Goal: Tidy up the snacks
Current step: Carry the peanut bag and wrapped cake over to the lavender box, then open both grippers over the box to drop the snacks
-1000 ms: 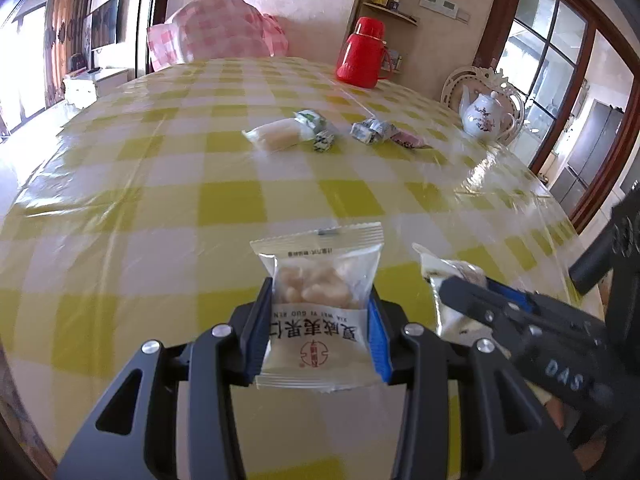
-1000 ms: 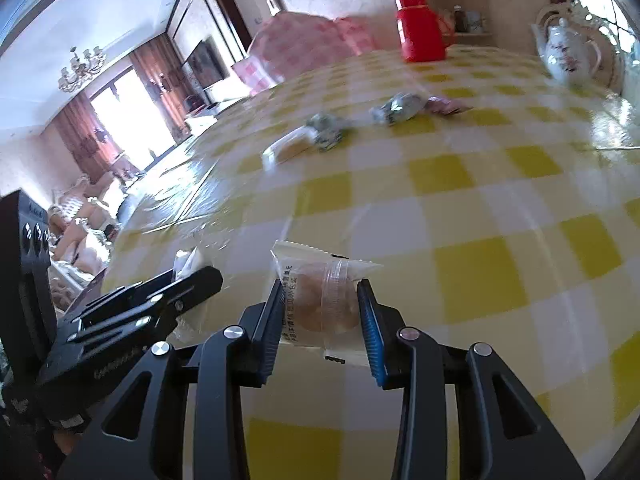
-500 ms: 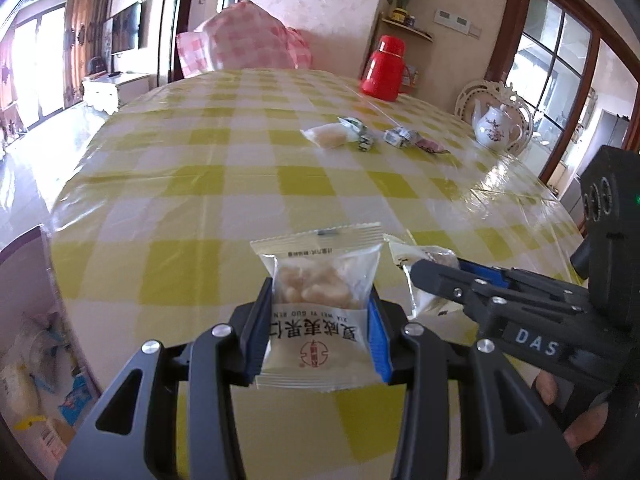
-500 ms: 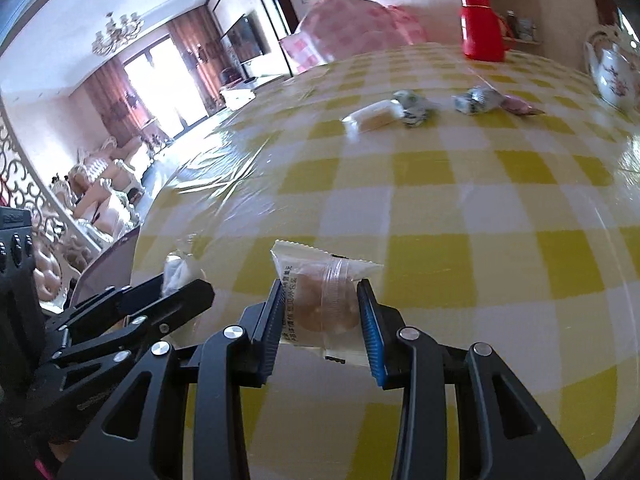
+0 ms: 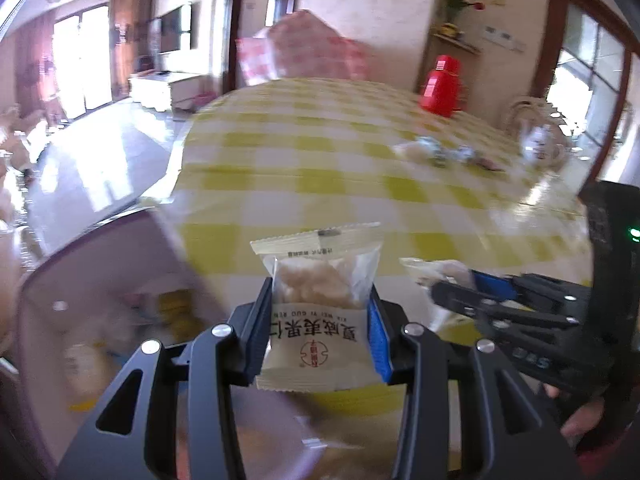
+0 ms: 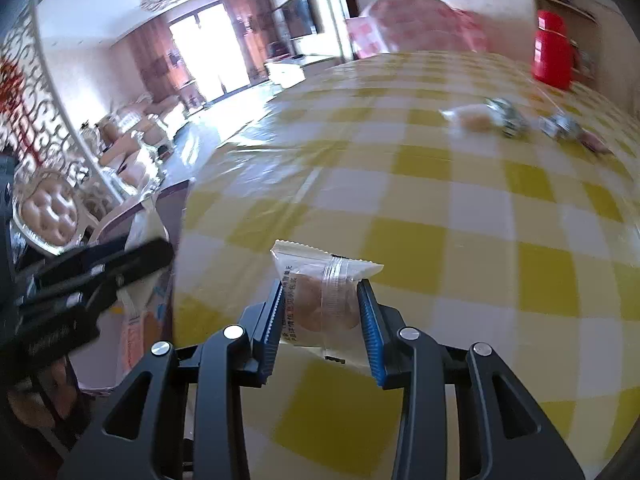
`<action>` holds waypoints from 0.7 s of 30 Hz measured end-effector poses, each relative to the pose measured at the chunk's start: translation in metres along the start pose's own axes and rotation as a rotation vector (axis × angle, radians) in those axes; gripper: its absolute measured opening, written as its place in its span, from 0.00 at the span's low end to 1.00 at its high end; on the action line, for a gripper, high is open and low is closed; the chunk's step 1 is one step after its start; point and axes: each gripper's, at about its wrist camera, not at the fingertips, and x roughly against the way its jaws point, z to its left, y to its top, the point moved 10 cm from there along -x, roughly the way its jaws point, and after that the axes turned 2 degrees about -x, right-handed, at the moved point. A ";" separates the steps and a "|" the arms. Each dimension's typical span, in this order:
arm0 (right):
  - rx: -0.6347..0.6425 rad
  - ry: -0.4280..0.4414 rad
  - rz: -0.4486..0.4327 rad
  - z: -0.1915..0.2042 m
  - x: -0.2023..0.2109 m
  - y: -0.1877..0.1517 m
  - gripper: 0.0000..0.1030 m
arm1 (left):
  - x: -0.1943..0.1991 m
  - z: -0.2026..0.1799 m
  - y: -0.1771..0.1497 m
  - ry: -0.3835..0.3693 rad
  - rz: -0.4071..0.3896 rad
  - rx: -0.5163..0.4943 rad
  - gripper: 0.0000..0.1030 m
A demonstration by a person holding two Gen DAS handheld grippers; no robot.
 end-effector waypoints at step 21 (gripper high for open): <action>0.125 0.281 0.027 0.133 -0.010 0.000 0.68 | 0.036 0.197 -0.012 0.505 0.091 0.116 0.93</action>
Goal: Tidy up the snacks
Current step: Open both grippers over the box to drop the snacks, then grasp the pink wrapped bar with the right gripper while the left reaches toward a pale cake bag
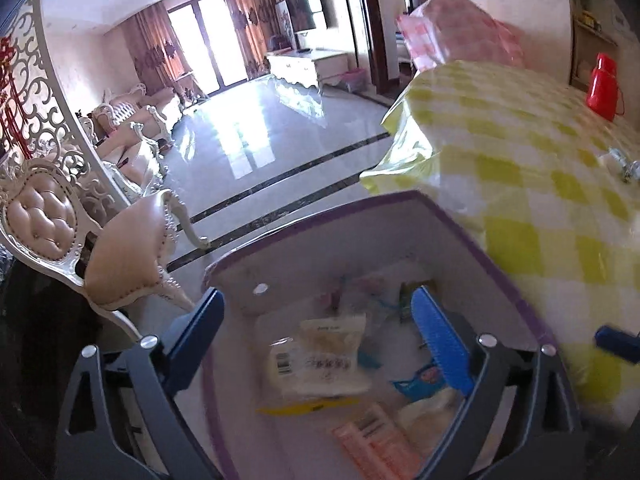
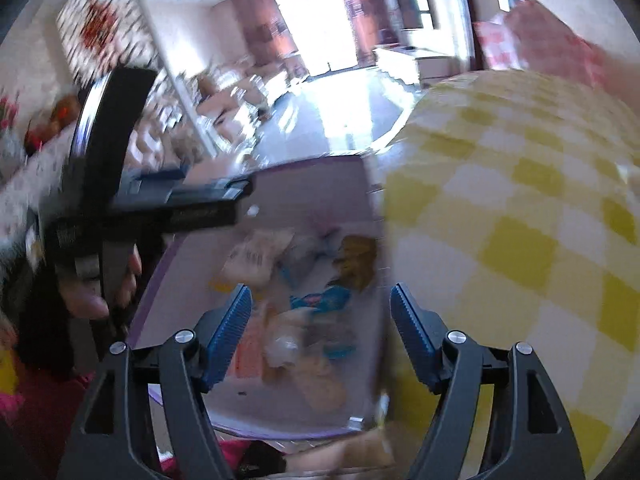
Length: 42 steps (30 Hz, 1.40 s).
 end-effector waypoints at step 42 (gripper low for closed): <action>-0.326 -0.794 0.026 -0.571 0.130 0.093 0.67 | -0.095 -0.423 0.195 -0.576 0.052 0.398 0.98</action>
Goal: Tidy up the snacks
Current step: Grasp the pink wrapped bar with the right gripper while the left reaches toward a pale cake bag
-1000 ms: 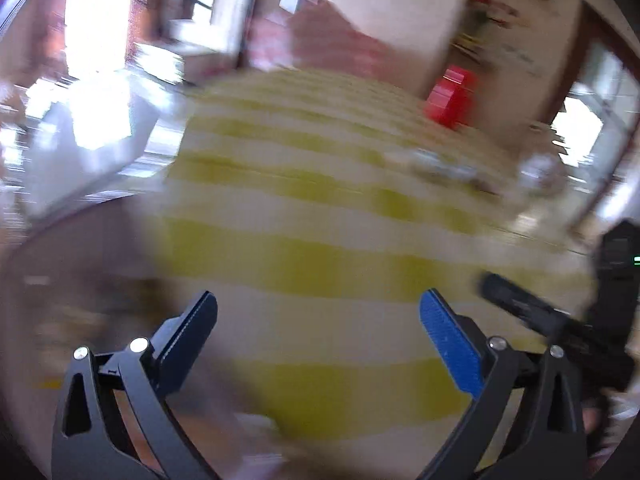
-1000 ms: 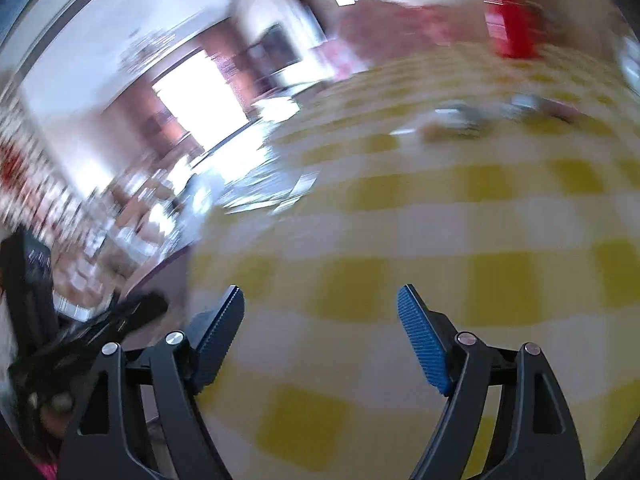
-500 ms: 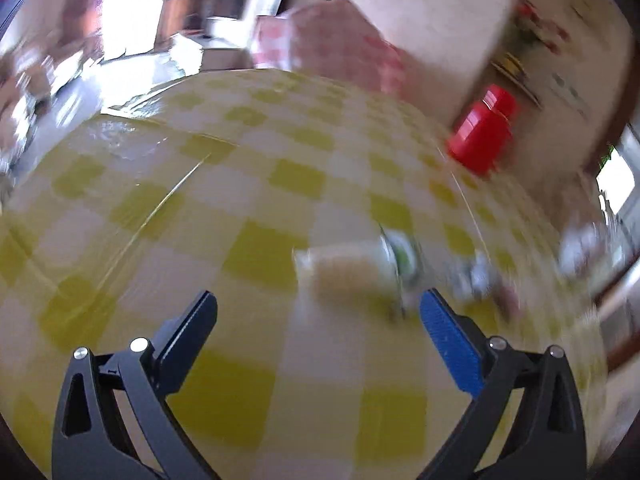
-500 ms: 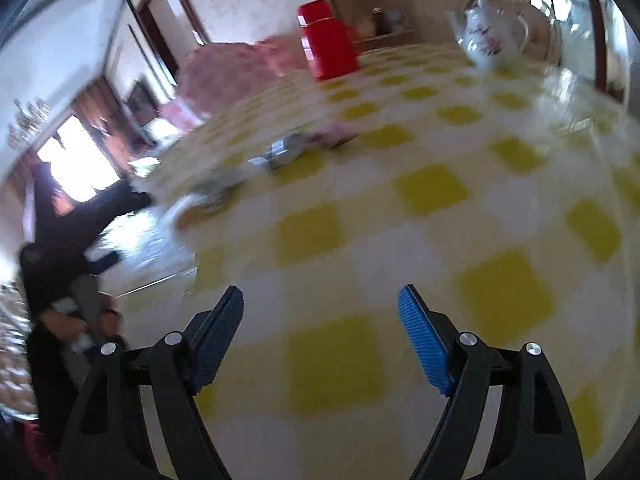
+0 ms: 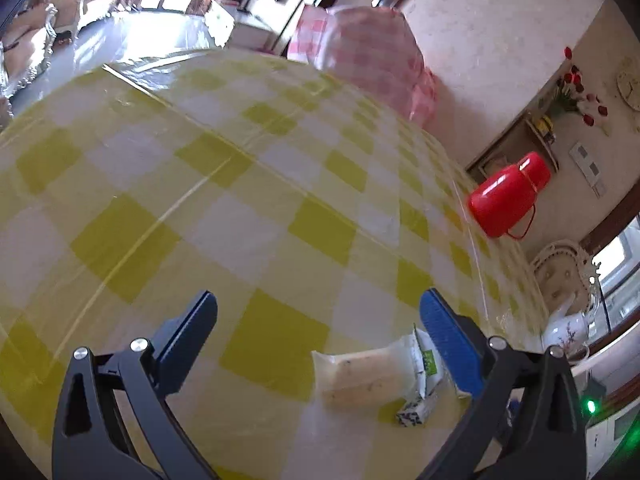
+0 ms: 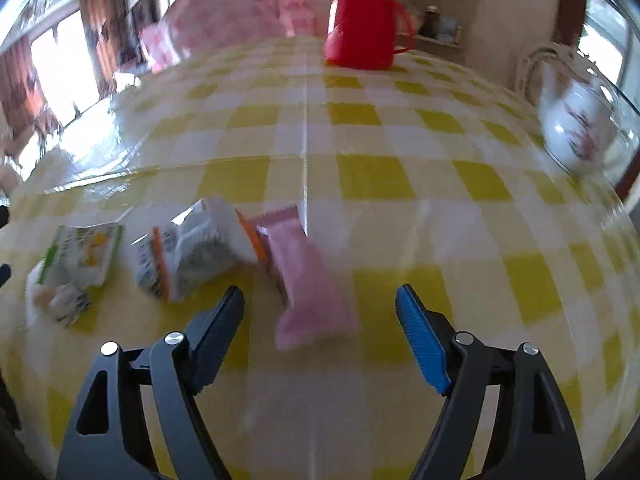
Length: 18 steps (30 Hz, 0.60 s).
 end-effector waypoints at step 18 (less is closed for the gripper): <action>-0.075 0.087 -0.010 0.002 0.058 -0.065 0.20 | -0.040 -0.040 -0.037 0.011 0.183 -0.496 0.98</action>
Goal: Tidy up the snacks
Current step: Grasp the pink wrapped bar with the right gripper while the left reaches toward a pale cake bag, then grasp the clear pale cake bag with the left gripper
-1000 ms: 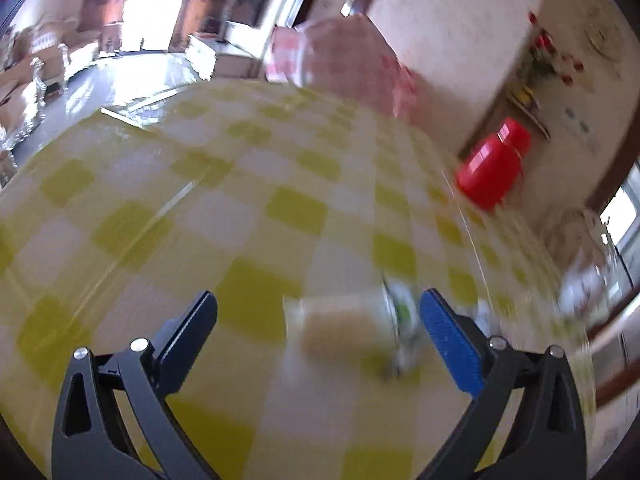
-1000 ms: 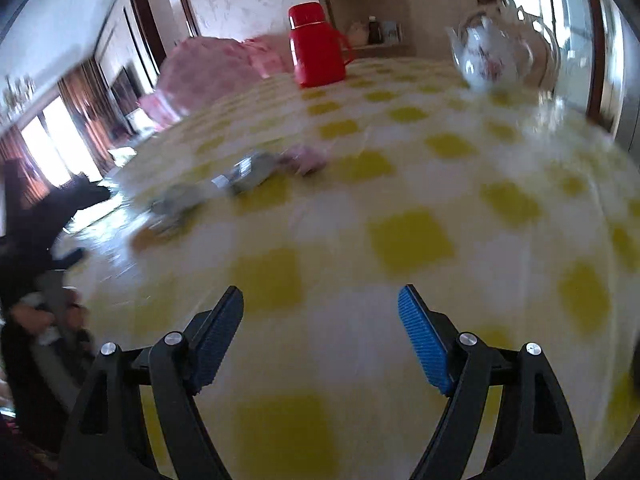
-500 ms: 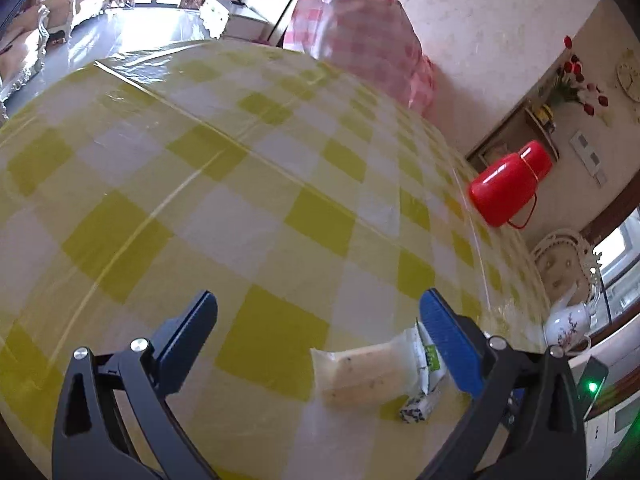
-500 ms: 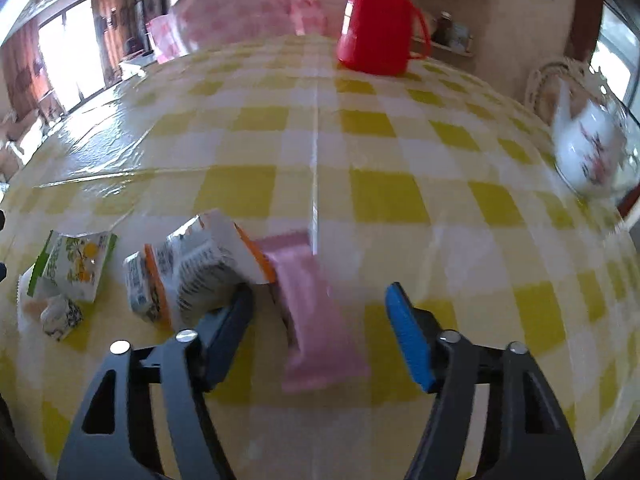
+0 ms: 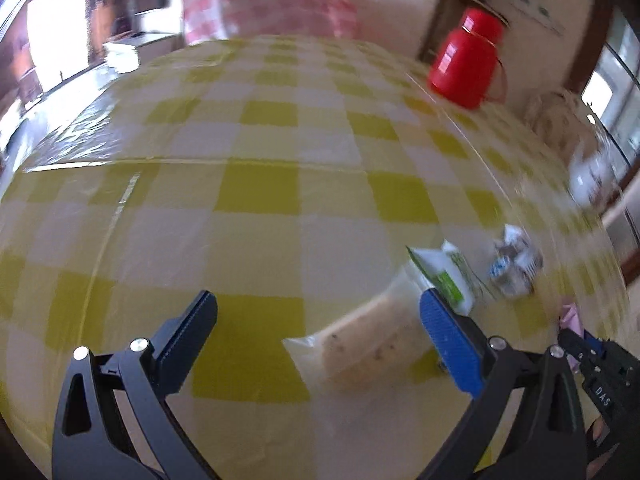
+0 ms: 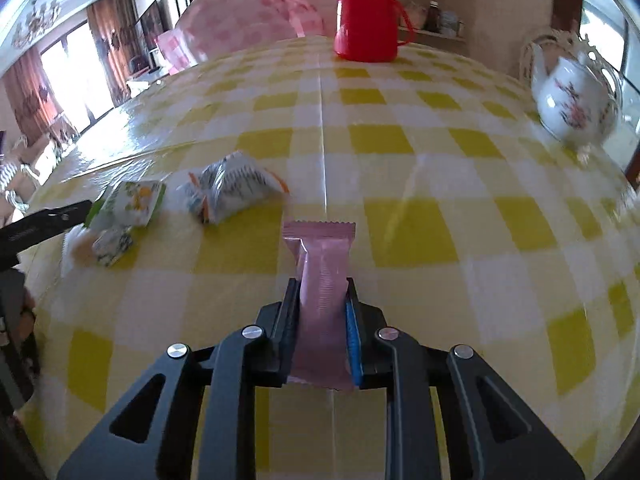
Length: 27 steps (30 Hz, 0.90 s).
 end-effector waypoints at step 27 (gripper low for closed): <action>0.071 0.006 0.012 0.020 0.040 -0.052 0.23 | -0.003 -0.082 -0.039 -0.128 0.100 -0.460 0.89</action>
